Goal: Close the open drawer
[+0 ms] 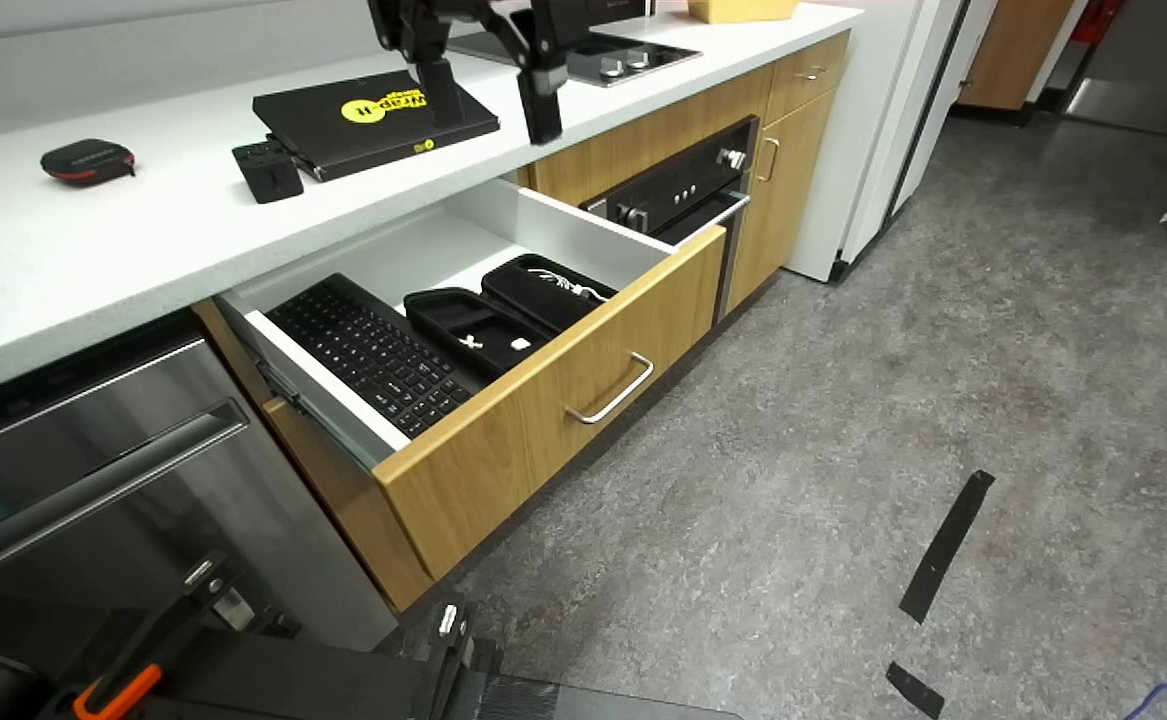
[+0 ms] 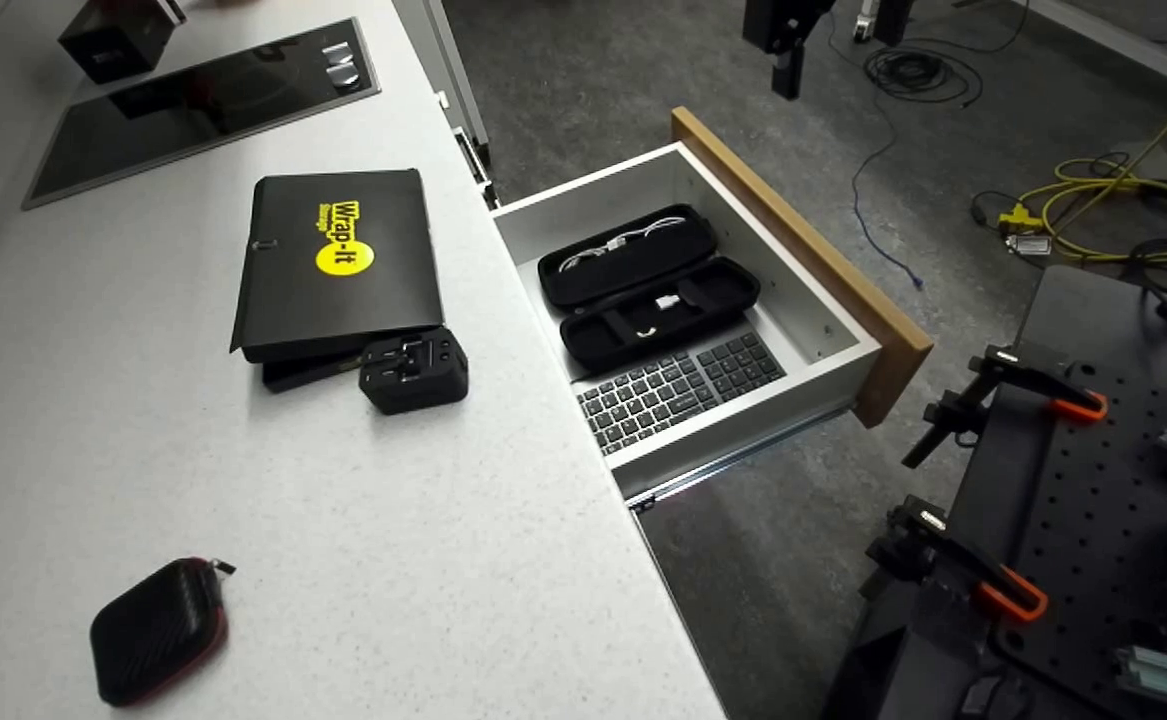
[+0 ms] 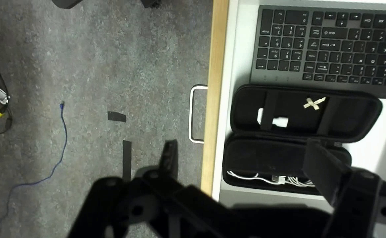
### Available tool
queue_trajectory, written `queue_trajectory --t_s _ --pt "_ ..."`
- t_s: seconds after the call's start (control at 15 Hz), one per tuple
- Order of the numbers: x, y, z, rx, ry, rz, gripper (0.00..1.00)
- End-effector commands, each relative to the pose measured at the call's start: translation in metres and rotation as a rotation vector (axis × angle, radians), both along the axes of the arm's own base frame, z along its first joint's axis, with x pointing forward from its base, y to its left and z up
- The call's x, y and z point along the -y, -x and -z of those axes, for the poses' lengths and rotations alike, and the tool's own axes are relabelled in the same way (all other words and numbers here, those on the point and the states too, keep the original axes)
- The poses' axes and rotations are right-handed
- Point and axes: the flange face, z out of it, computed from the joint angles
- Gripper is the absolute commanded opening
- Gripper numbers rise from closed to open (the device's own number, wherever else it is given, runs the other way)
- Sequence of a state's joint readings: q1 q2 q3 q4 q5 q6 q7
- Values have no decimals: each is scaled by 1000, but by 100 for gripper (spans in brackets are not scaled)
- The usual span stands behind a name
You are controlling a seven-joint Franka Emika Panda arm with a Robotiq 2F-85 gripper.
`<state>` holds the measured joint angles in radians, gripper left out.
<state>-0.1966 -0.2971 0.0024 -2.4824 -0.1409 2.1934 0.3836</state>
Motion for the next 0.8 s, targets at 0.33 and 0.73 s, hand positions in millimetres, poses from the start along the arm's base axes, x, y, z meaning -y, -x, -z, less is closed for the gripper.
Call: queue_trajectory --t_s 0.33,0.73 --pt "-8 -1 -4 6 4 -18 100" --pt "53 -29 61 39 173 185 100"
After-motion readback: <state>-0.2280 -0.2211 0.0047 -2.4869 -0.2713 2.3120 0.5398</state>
